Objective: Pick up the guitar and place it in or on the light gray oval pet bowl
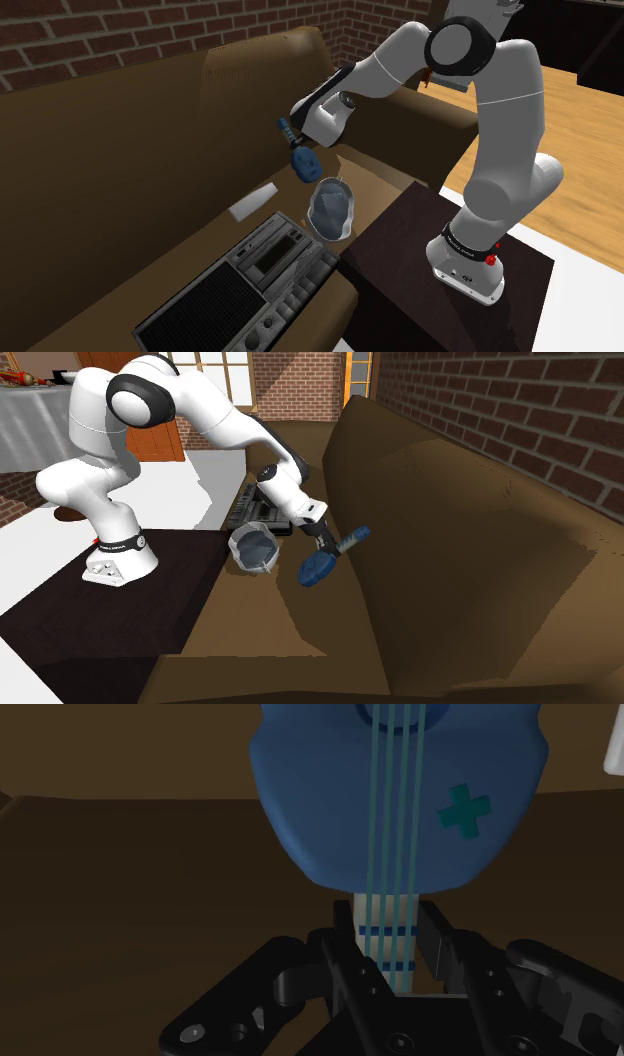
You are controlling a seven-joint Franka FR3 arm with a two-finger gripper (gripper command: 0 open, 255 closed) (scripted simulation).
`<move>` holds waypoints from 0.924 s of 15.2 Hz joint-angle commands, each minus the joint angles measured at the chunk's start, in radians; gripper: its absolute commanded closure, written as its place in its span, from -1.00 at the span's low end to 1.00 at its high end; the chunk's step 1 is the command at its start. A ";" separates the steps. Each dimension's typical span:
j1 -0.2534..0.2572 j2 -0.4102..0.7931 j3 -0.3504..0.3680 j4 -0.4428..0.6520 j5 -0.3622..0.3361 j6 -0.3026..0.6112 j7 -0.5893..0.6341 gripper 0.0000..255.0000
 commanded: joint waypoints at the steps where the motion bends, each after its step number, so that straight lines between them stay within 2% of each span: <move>1: 0.020 -0.019 -0.023 -0.003 0.012 -0.016 0.002 1.00; 7: 0.177 -0.128 -0.199 -0.025 0.044 -0.121 0.050 1.00; 14: 0.363 -0.230 -0.417 -0.062 -0.041 -0.223 0.192 1.00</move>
